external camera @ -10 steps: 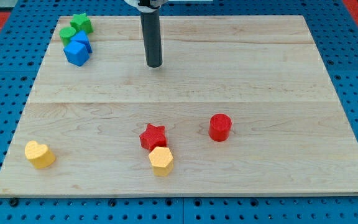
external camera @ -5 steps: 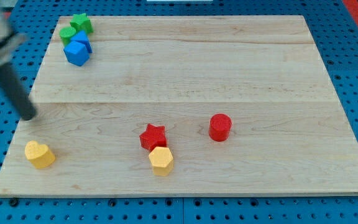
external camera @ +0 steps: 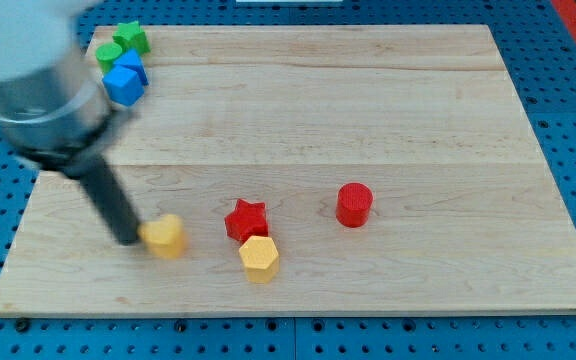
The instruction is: Push the yellow blocks and red blocks towards bottom right
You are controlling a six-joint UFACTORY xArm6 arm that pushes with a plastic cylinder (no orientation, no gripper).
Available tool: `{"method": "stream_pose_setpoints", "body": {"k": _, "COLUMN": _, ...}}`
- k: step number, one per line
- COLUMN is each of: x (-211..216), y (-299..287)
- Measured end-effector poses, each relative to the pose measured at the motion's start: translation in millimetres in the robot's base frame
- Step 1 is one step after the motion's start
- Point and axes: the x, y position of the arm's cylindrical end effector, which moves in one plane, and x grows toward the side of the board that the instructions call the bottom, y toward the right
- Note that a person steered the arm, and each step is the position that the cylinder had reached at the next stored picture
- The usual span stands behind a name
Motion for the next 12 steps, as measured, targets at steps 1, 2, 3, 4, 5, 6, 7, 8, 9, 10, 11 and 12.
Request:
{"method": "stream_pose_setpoints", "body": {"k": 1, "x": 3.2, "y": 25.2}}
{"method": "stream_pose_setpoints", "body": {"k": 2, "x": 17.2, "y": 20.5}}
{"method": "stream_pose_setpoints", "body": {"k": 3, "x": 33.8, "y": 71.5}}
{"method": "stream_pose_setpoints", "body": {"k": 4, "x": 39.0, "y": 130.2}}
{"method": "stream_pose_setpoints", "body": {"k": 5, "x": 37.3, "y": 171.8}}
{"method": "stream_pose_setpoints", "body": {"k": 6, "x": 37.3, "y": 213.7}}
{"method": "stream_pose_setpoints", "body": {"k": 7, "x": 46.6, "y": 184.3}}
{"method": "stream_pose_setpoints", "body": {"k": 8, "x": 68.4, "y": 252.6}}
{"method": "stream_pose_setpoints", "body": {"k": 9, "x": 60.8, "y": 272.7}}
{"method": "stream_pose_setpoints", "body": {"k": 10, "x": 56.8, "y": 254.3}}
{"method": "stream_pose_setpoints", "body": {"k": 11, "x": 39.1, "y": 181.4}}
{"method": "stream_pose_setpoints", "body": {"k": 12, "x": 47.7, "y": 96.2}}
